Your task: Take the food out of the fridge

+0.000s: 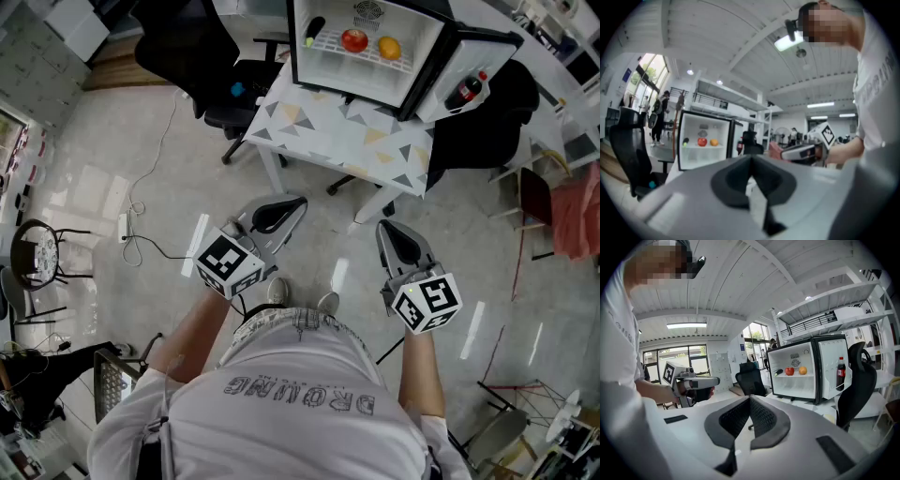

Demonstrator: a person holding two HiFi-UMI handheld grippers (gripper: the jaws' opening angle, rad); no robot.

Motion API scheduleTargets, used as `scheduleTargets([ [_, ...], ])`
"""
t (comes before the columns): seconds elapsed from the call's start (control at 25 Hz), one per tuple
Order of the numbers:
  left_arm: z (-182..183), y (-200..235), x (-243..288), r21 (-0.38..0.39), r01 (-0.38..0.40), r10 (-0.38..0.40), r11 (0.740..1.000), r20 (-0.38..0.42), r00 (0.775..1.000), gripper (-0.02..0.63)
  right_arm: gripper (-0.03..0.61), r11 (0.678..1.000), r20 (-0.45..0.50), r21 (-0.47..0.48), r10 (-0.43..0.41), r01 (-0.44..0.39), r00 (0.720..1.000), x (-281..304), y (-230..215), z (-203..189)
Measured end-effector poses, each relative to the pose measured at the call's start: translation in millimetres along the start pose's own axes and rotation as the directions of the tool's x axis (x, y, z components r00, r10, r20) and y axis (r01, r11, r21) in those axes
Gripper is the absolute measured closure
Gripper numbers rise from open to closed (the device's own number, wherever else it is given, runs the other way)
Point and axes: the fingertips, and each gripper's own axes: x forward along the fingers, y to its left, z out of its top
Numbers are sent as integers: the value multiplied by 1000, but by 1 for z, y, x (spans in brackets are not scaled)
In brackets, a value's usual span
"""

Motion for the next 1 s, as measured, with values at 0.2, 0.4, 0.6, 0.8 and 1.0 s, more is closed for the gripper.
scheduleTargets([
  [0.2,-1,-9,9,-3,0,0,1000,-7,1000,611,578,1000,-2,5,11,-11,1000,-6,-6,-1],
  [0.4,-2,-22,17,2,-12,12,1000,-3,1000,610,578,999,13,23,33,-33,999,-15,-13,-3],
  [0.6,-6,-39,22,0,-31,31,1000,-4,999,609,578,999,19,24,49,-49,999,-29,-20,-5],
  [0.8,-8,-53,24,3,-53,53,999,-7,999,610,578,997,31,28,69,-70,997,-41,-25,-6],
  [1.0,-12,-57,27,-1,-75,75,997,-11,997,611,578,996,30,33,78,-79,996,-47,-33,-10],
])
